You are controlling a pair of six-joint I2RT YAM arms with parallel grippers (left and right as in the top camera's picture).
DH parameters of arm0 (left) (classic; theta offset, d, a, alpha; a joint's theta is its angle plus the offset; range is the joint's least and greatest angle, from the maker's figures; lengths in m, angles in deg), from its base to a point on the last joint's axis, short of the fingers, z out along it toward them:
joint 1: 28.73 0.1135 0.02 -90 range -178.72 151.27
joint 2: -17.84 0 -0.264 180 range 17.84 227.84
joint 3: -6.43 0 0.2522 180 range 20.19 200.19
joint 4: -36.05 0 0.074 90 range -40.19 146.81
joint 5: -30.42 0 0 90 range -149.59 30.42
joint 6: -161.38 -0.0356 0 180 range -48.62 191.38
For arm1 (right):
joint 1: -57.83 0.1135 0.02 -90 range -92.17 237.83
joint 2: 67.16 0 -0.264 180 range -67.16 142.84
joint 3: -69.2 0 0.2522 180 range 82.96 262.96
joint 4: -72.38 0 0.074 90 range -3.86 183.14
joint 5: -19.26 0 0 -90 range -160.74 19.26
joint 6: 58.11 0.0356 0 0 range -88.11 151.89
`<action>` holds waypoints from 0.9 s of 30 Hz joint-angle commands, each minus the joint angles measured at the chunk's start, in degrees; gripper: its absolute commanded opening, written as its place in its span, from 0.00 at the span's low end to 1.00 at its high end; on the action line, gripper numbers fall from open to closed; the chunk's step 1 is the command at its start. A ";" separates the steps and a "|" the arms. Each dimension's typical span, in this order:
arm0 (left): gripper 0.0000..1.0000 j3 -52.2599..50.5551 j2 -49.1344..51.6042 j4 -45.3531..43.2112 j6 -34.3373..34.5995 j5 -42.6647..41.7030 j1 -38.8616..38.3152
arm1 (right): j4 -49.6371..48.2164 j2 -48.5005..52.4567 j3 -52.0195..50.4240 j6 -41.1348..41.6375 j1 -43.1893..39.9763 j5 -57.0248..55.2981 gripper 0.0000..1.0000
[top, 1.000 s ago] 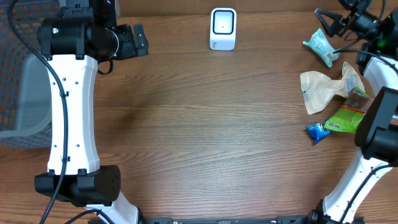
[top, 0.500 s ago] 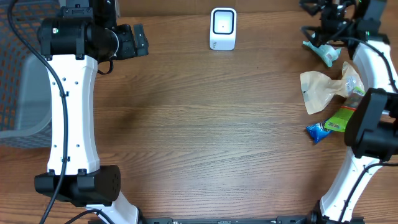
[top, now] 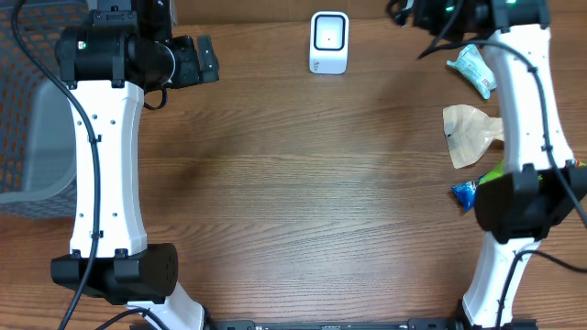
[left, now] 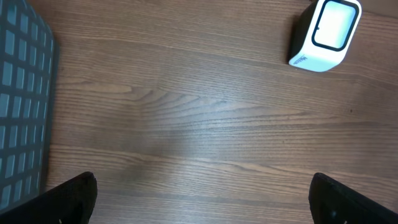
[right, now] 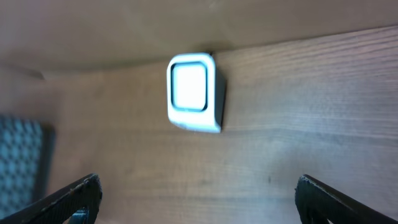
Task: Scan the item barcode
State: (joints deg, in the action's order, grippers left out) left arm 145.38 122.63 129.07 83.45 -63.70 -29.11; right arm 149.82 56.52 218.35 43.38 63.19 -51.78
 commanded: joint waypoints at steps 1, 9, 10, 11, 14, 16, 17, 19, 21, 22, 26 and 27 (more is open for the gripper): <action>1.00 0.17 -0.96 -0.17 0.79 -0.35 0.00 | 4.59 -5.66 1.97 -6.23 3.30 -9.90 1.00; 1.00 0.17 -0.96 -0.17 0.79 -0.35 0.00 | 18.99 -14.16 1.95 -9.92 7.72 -9.97 1.00; 1.00 0.17 -0.96 -0.15 0.79 -0.35 0.00 | 20.63 -15.19 1.95 -10.08 8.22 -10.08 1.00; 1.00 0.17 -0.96 -0.17 0.79 -0.35 0.00 | 22.21 -16.11 1.95 -10.05 8.66 -10.54 1.00; 1.00 0.17 -0.96 -0.17 0.79 -0.35 0.00 | 26.99 -19.34 1.95 -9.79 10.82 -12.66 1.00; 1.00 0.17 -0.96 -0.17 0.79 -0.35 0.00 | 29.27 -22.56 1.88 -8.31 13.77 -16.90 1.00; 1.00 0.17 -0.96 -0.15 0.79 -0.35 0.00 | 29.70 -23.98 1.84 -8.02 15.34 -18.91 1.00; 1.00 0.17 -0.96 -0.15 0.79 -0.35 0.00 | 30.16 -26.45 1.84 -6.67 18.29 -22.64 1.00; 1.00 0.17 -0.96 -0.17 0.79 -0.35 0.00 | 31.06 -29.00 1.84 -4.72 21.55 -26.73 1.00; 1.00 0.17 -0.96 -0.17 0.79 -0.35 -0.02 | 31.74 -30.40 1.81 -2.99 23.28 -29.16 1.00; 1.00 0.17 -0.96 -0.15 0.79 -0.35 0.00 | 33.31 -35.41 -0.04 1.62 28.96 -36.22 1.00; 1.00 0.17 -0.96 -0.17 0.79 -0.35 0.00 | 33.22 -36.94 -1.68 2.75 30.23 -37.57 1.00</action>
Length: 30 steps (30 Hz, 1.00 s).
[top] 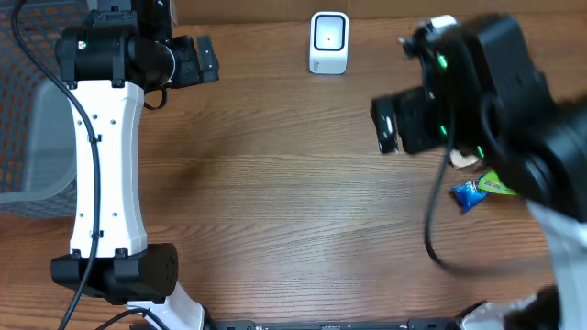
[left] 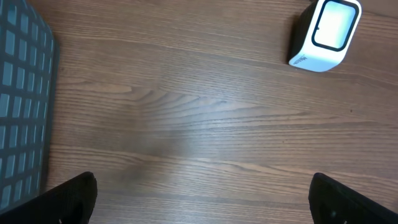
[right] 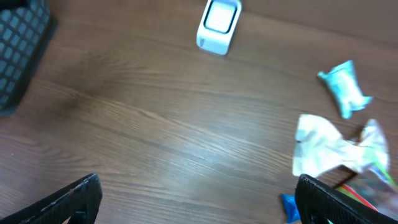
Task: Scan the item barcode
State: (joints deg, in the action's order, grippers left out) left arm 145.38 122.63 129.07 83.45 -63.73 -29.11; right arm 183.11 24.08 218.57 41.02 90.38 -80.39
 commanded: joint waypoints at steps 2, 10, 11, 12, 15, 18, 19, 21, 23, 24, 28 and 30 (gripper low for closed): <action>1.00 0.17 -0.96 -0.17 0.79 -0.33 0.00 | -0.24 -8.70 -7.93 10.10 5.70 -13.35 1.00; 1.00 0.17 -0.96 -0.17 0.79 -0.33 0.00 | -15.96 -33.51 -45.42 27.58 13.31 -19.91 1.00; 1.00 0.17 -0.96 -0.17 0.79 -0.33 0.00 | -17.20 -35.30 -47.84 27.89 13.31 -18.75 1.00; 1.00 0.17 -0.96 -0.17 0.79 -0.33 0.00 | -18.23 -36.92 -50.03 28.39 13.31 -17.29 1.00; 1.00 0.17 -0.96 -0.17 0.79 -0.33 0.00 | -17.57 -40.17 -54.12 28.83 13.29 -10.91 1.00; 1.00 0.17 -0.96 -0.15 0.79 -0.33 0.00 | -13.68 -40.68 -54.66 28.81 13.31 -10.36 1.00; 1.00 0.17 -0.96 -0.17 0.79 -0.33 0.00 | -13.51 -40.68 -54.66 28.83 13.31 -10.38 1.00; 1.00 0.17 -0.96 -0.17 0.79 -0.33 0.00 | -13.81 -40.54 -54.66 28.83 13.29 -11.41 1.00; 1.00 0.17 -0.96 -0.15 0.79 -0.33 0.00 | -13.77 -40.17 -54.66 28.83 13.29 -13.68 1.00; 1.00 0.17 -0.96 -0.15 0.79 -0.33 0.00 | -13.97 -40.00 -54.69 28.81 13.29 -14.69 1.00; 1.00 0.17 -0.96 -0.17 0.79 -0.33 0.00 | -16.70 -39.69 -55.34 28.81 13.29 -16.28 1.00; 1.00 0.17 -0.96 -0.17 0.79 -0.33 -0.02 | -18.82 -39.71 -57.22 27.96 13.31 -16.70 1.00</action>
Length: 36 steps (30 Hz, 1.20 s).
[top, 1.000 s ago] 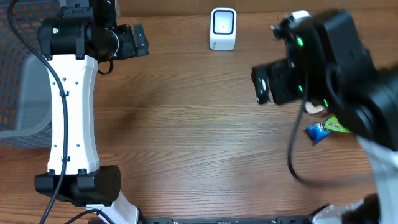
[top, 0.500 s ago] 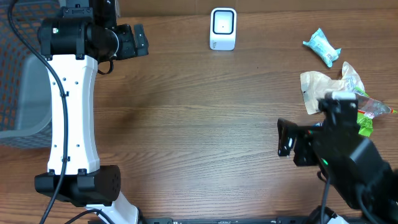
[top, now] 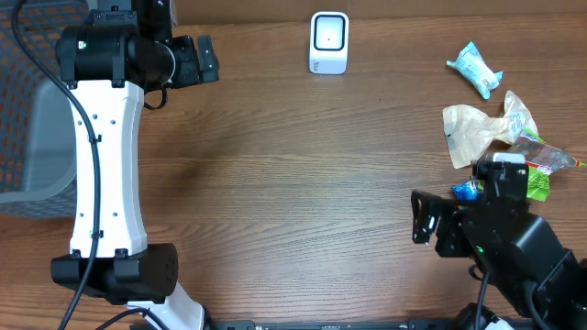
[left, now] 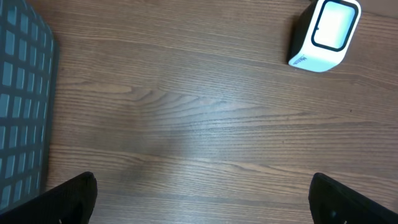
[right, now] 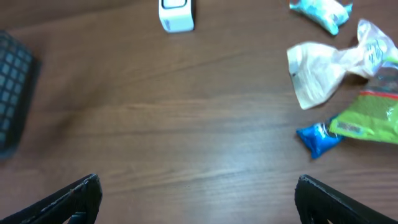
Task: Scan the item barcode
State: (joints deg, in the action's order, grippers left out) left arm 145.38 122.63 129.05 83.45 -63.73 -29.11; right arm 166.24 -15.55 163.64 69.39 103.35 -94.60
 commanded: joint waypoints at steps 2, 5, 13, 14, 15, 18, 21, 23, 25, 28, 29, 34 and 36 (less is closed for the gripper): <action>1.00 0.17 -0.96 -0.15 0.79 -0.33 0.00 | -6.05 -0.33 -6.95 -2.03 -0.09 -3.39 1.00; 1.00 0.17 -0.96 -0.15 0.79 -0.33 0.00 | -17.27 -2.86 -15.63 -7.37 -3.04 -2.43 1.00; 1.00 0.17 -0.96 -0.13 0.79 -0.33 0.00 | -51.93 -16.31 -41.88 -30.58 -21.66 23.23 1.00; 1.00 0.17 -0.96 -0.13 0.79 -0.33 0.00 | -54.55 -18.56 -44.63 -31.82 -24.33 25.79 1.00; 0.99 0.17 -0.96 -0.15 0.79 -0.33 0.00 | -56.46 -20.70 -47.08 -32.02 -26.73 27.39 1.00; 1.00 0.17 -0.96 -0.15 0.79 -0.33 0.00 | -57.72 -27.43 -52.57 -31.98 -33.42 30.05 1.00; 1.00 0.17 -0.96 -0.13 0.79 -0.33 0.00 | -57.99 -33.42 -56.61 -32.00 -39.50 30.86 1.00; 1.00 0.17 -0.96 -0.13 0.79 -0.33 -0.02 | -58.95 -36.00 -58.88 -32.02 -42.93 31.04 1.00; 1.00 0.17 -0.96 -0.15 0.79 -0.33 0.00 | -60.78 -37.92 -61.40 -32.50 -46.16 31.01 1.00; 1.00 0.17 -0.96 -0.13 0.79 -0.33 0.00 | -65.16 -40.98 -66.23 -37.24 -48.22 31.06 1.00; 1.00 0.17 -0.96 -0.15 0.79 -0.33 0.00 | -66.53 -42.12 -67.84 -38.56 -48.22 31.06 1.00; 1.00 0.17 -0.96 -0.13 0.79 -0.33 0.00 | -72.17 -47.56 -75.97 -39.39 -48.15 31.71 1.00; 1.00 0.17 -0.96 -0.15 0.79 -0.33 0.00 | -73.50 -50.12 -79.10 -38.82 -47.84 31.43 1.00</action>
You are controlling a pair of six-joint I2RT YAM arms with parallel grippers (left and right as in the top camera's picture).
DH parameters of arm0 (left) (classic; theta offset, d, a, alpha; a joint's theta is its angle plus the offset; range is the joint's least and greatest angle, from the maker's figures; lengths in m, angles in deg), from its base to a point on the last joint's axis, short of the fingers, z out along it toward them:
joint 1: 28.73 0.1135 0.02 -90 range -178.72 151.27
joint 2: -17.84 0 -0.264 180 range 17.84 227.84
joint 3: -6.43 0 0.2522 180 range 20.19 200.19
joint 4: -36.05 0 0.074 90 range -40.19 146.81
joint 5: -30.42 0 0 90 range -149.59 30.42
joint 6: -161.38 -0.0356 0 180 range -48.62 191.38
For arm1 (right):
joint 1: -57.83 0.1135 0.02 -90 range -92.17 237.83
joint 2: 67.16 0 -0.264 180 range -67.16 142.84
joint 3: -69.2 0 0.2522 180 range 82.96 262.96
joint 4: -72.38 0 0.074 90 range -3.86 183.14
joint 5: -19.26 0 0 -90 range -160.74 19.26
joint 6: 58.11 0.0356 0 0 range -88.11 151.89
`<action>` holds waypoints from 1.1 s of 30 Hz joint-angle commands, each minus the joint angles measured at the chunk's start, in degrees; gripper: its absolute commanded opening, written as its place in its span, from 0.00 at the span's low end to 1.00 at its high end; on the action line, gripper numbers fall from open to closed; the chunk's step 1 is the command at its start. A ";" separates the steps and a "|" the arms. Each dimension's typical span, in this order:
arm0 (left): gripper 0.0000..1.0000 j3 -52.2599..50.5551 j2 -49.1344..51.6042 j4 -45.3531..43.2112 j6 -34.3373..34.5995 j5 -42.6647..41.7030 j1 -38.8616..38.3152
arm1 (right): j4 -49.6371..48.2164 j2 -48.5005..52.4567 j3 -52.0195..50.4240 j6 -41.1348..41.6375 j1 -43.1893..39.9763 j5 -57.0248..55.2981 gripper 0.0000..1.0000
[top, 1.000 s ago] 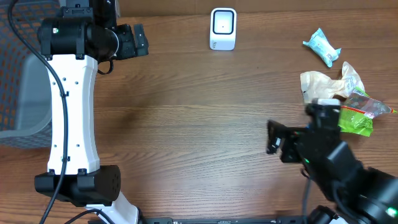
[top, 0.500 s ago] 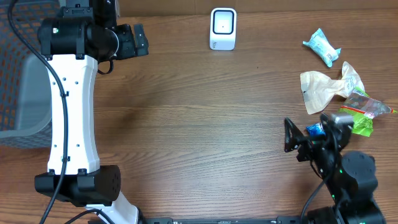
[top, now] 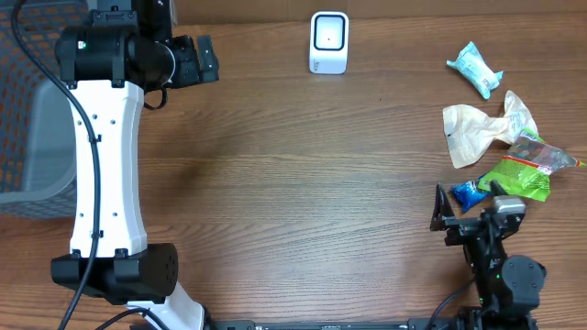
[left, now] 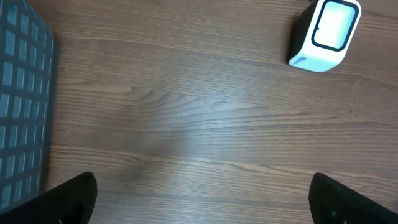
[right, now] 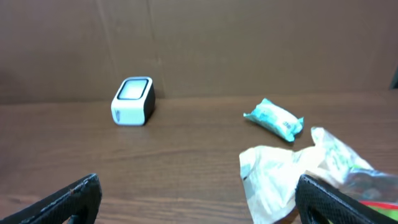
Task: Scan the item barcode
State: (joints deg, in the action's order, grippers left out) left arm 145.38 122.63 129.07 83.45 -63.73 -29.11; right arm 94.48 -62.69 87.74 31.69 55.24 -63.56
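The white scanner (top: 329, 41) stands at the back middle of the table, also seen as a white scanner (right: 133, 101) and a white scanner (left: 324, 34). Packets lie at the right: a teal one (top: 474, 70), a crumpled pale bag (top: 475, 134), a green one (top: 519, 179) and a small blue one (top: 466, 192). My right gripper (top: 470, 213) sits low at the front right, just in front of the blue packet, open and holding nothing (right: 208, 205). My left gripper (top: 209, 60) hangs open at the back left, nothing between its fingers (left: 202, 205).
A grey mesh basket (top: 32, 119) stands at the left edge, its corner showing beside the left gripper as a basket (left: 22, 106). A brown wall (right: 249, 43) rises behind the scanner. The teal packet (right: 273, 118) and pale bag (right: 283, 171) lie ahead of the right gripper.
The right arm has dropped low at the front right; its camera now looks level across the table toward the back wall instead of down. The left arm has not moved.
The right gripper was first at the back by the scanner, its arm stretched over the packets. Then it was high over the middle right, then above the front right, and now it is low in front of the packets. Both grippers stayed open and empty.
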 commanded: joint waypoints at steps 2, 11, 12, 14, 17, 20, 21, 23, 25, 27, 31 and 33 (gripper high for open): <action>0.99 0.17 -0.96 -0.17 0.79 -0.33 0.00 | -2.54 -3.76 -3.58 -1.14 0.66 0.17 1.00; 1.00 0.17 -0.96 -0.17 0.79 -0.33 0.00 | -2.73 -4.35 -3.61 -1.14 5.20 0.00 1.00; 1.00 0.17 -0.96 -0.17 0.79 -0.33 0.00 | -2.78 -4.35 -3.63 -1.14 5.20 -0.02 1.00; 1.00 0.17 -0.96 -0.15 0.79 -0.33 0.00 | -3.91 -4.35 -4.11 -1.14 5.20 0.00 1.00; 1.00 0.17 -0.96 -0.15 0.79 -0.33 0.00 | -4.42 -4.35 -4.35 -1.14 5.20 0.00 1.00; 1.00 0.17 -0.96 -0.17 0.79 -0.33 0.00 | -4.44 -4.35 -4.35 -1.14 5.35 -0.02 1.00; 1.00 0.17 -0.96 -0.15 0.79 -0.33 0.00 | -4.44 -4.35 -4.35 -1.14 5.77 0.00 1.00; 1.00 0.17 -0.96 -0.17 0.79 -0.33 0.00 | -4.44 -4.35 -4.35 -1.14 6.36 0.00 1.00; 1.00 0.17 -0.96 -0.17 0.79 -0.33 0.00 | -4.39 -4.33 -4.33 -1.14 6.54 0.00 1.00; 1.00 0.17 -0.96 -0.17 0.79 -0.33 -0.02 | -4.39 -4.31 -4.33 -1.14 6.54 0.00 1.00; 1.00 0.17 -0.96 -0.15 0.79 -0.33 0.00 | -4.39 -4.31 -4.33 -1.14 6.54 0.00 1.00; 1.00 0.17 -0.96 -0.17 0.79 -0.33 -0.02 | -4.39 -4.31 -4.33 -1.14 6.54 -0.02 1.00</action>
State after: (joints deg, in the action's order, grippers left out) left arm 145.38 122.63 129.07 83.45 -63.70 -29.11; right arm 90.44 -66.36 84.22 30.81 61.36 -63.49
